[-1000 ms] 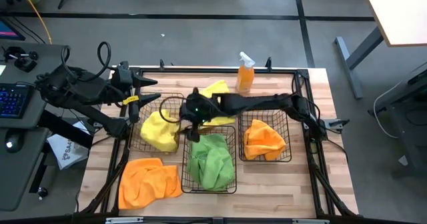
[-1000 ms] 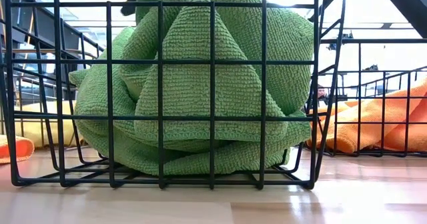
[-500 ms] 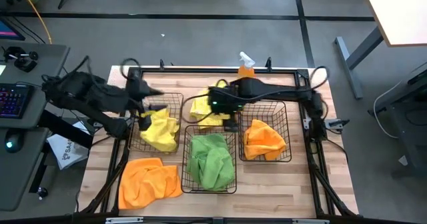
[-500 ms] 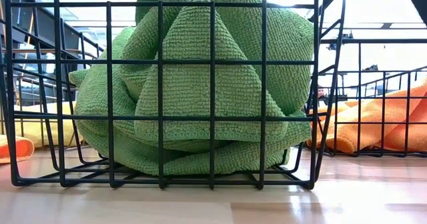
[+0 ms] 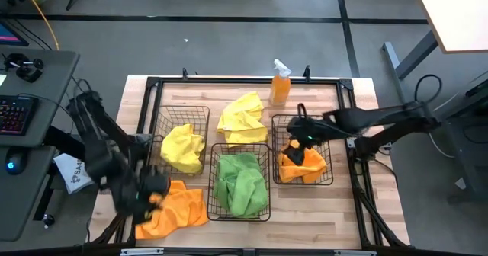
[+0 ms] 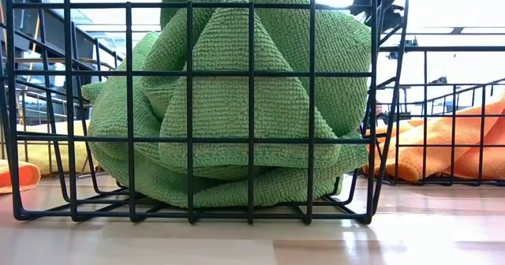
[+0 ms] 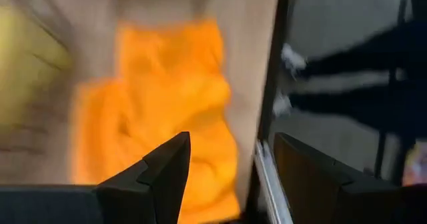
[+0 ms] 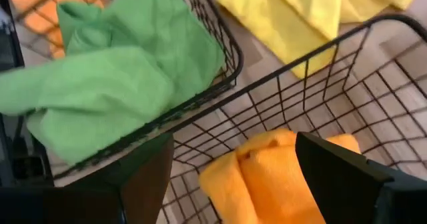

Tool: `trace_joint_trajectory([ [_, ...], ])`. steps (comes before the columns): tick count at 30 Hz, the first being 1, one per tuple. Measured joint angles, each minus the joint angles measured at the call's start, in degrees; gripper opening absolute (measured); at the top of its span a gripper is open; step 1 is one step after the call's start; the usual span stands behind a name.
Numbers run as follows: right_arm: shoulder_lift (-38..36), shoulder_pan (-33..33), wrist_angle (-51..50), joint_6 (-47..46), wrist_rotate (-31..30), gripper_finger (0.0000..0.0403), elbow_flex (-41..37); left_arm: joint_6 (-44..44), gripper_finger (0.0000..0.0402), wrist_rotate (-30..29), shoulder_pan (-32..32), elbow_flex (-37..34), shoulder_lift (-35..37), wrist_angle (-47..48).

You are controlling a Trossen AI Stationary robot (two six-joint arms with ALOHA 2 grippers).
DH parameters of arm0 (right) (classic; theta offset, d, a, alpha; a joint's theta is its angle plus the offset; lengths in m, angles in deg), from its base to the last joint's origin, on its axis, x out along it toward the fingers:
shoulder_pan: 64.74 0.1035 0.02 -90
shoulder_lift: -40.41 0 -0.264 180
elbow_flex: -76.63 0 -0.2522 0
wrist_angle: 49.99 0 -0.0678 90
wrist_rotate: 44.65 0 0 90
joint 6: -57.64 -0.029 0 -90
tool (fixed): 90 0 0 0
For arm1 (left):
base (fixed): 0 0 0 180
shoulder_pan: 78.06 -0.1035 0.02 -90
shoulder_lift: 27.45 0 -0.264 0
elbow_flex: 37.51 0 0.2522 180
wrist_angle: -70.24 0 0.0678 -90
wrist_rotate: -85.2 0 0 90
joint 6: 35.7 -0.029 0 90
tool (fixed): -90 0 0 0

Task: Sort microfiber towel by color & place in baskets
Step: Put the orange towel into the right wire basket

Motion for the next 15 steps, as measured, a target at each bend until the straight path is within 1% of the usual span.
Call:
trace_joint_trajectory([
  [3,-2.5,2.6,1.7,-3.5,-4.3,0.0309,-2.0,5.7,0.0204,1.8,5.0,-7.1,-3.1,-6.0],
  [6,-2.9,4.0,1.9,-4.7,-6.3,0.0309,-2.1,9.6,0.0204,3.1,6.4,-11.9,-8.0,-8.8],
  [9,-2.8,4.4,2.6,-4.7,-6.4,0.0309,-2.1,10.0,0.0204,4.3,6.0,-14.1,-13.0,-8.9],
  [15,-2.8,4.4,3.2,-6.1,-6.3,0.0309,-2.1,8.2,0.0204,3.9,4.0,-16.0,-21.8,-9.1],
])
